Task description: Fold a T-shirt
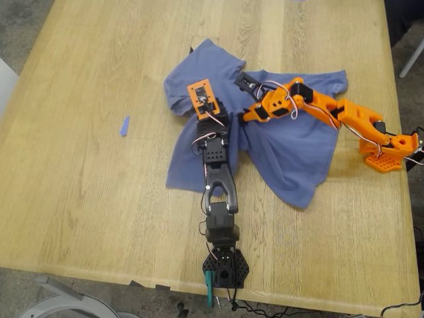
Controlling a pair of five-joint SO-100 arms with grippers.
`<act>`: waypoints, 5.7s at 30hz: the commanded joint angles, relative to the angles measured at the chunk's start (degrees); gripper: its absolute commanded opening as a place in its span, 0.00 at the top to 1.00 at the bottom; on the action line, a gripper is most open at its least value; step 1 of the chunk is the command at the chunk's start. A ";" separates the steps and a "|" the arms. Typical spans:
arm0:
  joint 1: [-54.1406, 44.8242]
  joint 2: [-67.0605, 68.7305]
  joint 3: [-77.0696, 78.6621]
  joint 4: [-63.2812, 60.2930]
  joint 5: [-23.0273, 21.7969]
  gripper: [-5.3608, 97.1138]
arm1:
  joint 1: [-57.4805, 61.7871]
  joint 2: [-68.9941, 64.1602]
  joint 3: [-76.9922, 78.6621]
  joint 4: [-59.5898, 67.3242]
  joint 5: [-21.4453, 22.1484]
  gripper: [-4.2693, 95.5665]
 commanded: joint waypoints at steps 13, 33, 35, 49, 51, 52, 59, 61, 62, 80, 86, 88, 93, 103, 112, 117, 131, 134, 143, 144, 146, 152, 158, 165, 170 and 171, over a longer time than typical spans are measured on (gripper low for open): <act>14.50 16.52 -3.69 -0.79 1.67 0.95 | 10.90 6.77 3.25 -11.25 -1.05 0.96; 32.52 9.76 5.10 -10.55 2.02 0.95 | 26.28 -0.35 -2.64 -12.22 -1.23 0.96; 33.57 7.21 6.06 -13.01 1.93 0.95 | 27.51 -1.14 -2.64 -12.83 -1.23 0.96; 39.81 -15.29 4.22 -28.04 0.62 0.95 | 34.19 -8.00 -2.64 -15.82 -1.23 0.96; 40.25 -17.49 4.75 -29.09 0.62 0.95 | 34.37 -8.61 -2.64 -16.35 -1.05 0.96; 40.34 -18.72 4.92 -29.09 0.62 0.95 | 34.37 -8.96 -2.64 -16.70 -1.05 0.96; 41.22 -29.62 4.22 -29.27 0.62 0.94 | 34.54 -9.93 -2.64 -17.31 -0.79 0.96; 41.31 -32.34 3.52 -29.27 0.62 0.94 | 34.63 -9.93 -2.64 -17.31 -0.79 0.96; 41.40 -33.31 2.90 -29.18 0.53 0.94 | 34.63 -9.93 -2.64 -17.23 -0.79 0.96; 41.84 -33.13 -12.13 -15.64 5.89 0.36 | 34.80 -8.53 -2.64 -14.94 -0.79 0.96; 42.54 -33.13 -18.02 -5.54 11.87 0.27 | 34.28 -8.17 -2.64 -14.50 -0.79 0.96; 42.71 -33.31 -18.81 -3.87 15.47 0.27 | 34.01 -8.00 -2.64 -14.33 -0.79 0.96; 44.21 -34.63 -21.62 3.08 23.03 0.27 | 33.57 -7.82 -2.64 -13.97 -0.97 0.96; 46.41 -39.81 -22.06 5.45 31.20 0.27 | 33.31 -7.29 -2.64 -13.18 -1.05 0.96; 42.63 -45.53 -23.91 6.86 35.60 0.27 | 33.05 -7.12 -2.64 -13.45 -1.05 0.96; 39.46 -49.13 -25.58 6.94 37.35 0.26 | 32.78 -7.29 -2.64 -14.06 -0.97 0.96; 30.50 -53.61 -26.72 6.77 38.50 0.26 | 31.99 -7.03 -2.64 -14.68 -0.88 0.96; 28.12 -54.14 -26.28 6.77 38.50 0.26 | 31.99 -6.86 -2.64 -14.50 -0.88 0.96; 22.68 -55.37 -24.52 5.98 40.61 0.31 | 32.43 -6.68 -2.64 -14.41 -0.97 0.96; 22.32 -55.37 -24.08 5.71 40.96 0.33 | 32.52 -6.68 -2.64 -14.41 -0.97 0.96; 21.88 -55.37 -23.03 4.83 41.57 0.37 | 32.52 -6.68 -2.64 -14.41 -0.97 0.96; 22.06 -54.84 -20.74 3.43 41.22 0.50 | 32.78 -6.86 -2.64 -14.50 -0.97 0.96; 22.59 -53.88 -16.79 -0.09 40.34 0.72 | 33.05 -7.21 -2.64 -14.85 -0.97 0.96; 22.76 -52.56 -13.62 -2.37 37.88 0.87 | 33.05 -7.12 -2.64 -13.89 -1.05 0.96; 21.09 -48.25 -9.40 -4.75 36.74 0.95 | 32.96 -5.63 -2.64 -13.01 -1.32 0.96; 20.65 -46.85 -8.26 -5.01 36.74 0.95 | 32.87 -5.10 -2.64 -12.74 -1.32 0.96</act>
